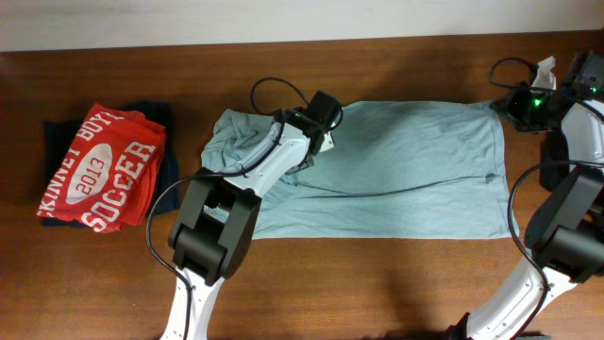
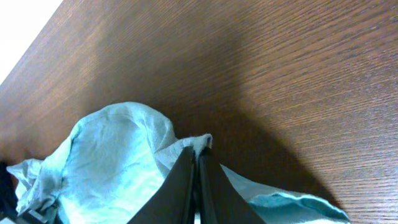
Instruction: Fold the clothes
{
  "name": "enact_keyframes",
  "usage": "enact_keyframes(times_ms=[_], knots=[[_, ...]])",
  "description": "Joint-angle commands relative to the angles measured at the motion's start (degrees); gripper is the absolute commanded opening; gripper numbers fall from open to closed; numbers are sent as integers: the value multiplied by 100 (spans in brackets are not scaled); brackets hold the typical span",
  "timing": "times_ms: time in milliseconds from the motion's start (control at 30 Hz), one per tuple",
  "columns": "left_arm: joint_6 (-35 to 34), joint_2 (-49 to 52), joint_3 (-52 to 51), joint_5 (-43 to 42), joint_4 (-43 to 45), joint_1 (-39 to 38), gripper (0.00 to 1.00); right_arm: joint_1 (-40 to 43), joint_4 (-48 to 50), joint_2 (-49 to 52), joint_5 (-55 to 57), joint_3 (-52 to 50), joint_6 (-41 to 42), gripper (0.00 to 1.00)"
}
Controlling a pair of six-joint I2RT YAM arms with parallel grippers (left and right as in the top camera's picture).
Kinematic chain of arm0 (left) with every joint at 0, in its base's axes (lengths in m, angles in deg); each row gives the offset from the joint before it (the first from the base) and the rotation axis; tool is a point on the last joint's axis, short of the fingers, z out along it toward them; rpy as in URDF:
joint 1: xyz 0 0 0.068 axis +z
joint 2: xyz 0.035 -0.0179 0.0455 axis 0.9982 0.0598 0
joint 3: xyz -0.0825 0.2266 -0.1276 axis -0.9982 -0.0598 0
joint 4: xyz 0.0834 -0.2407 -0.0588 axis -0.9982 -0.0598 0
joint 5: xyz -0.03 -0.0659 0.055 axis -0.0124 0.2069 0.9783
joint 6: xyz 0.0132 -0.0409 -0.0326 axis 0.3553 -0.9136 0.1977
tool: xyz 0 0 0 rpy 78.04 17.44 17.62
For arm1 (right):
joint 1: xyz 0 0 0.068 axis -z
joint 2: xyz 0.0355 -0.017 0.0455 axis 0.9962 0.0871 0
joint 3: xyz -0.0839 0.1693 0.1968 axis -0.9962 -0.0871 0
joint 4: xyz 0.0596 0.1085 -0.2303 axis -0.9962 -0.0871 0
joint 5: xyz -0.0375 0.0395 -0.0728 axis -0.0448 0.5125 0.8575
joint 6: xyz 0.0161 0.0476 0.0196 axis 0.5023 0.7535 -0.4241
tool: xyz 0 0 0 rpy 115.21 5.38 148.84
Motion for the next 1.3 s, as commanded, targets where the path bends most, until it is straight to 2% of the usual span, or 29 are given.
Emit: enact_keyframes(times_ms=[0, 300, 500, 800, 1000, 1267], knots=[[-251, -20, 437, 273, -245, 4, 0, -28, -44, -267, 109, 63, -44, 4], [-297, -323, 820, 278, -413, 219, 0, -31, -92, -267, 85, 63, -457, 4], [-293, -614, 824, 643, -754, 356, 0, -26, -201, -269, 153, 63, -730, 4], [-293, -820, 824, 632, -1237, 468, 0, -22, -363, -280, 291, 66, -708, 4], [-295, -820, 824, 632, -1633, 468, 0, -22, -535, -372, 1250, 66, -531, 4], [-295, -820, 824, 605, -1676, 472, 0, -26, -472, -407, 1266, 66, -680, 4]])
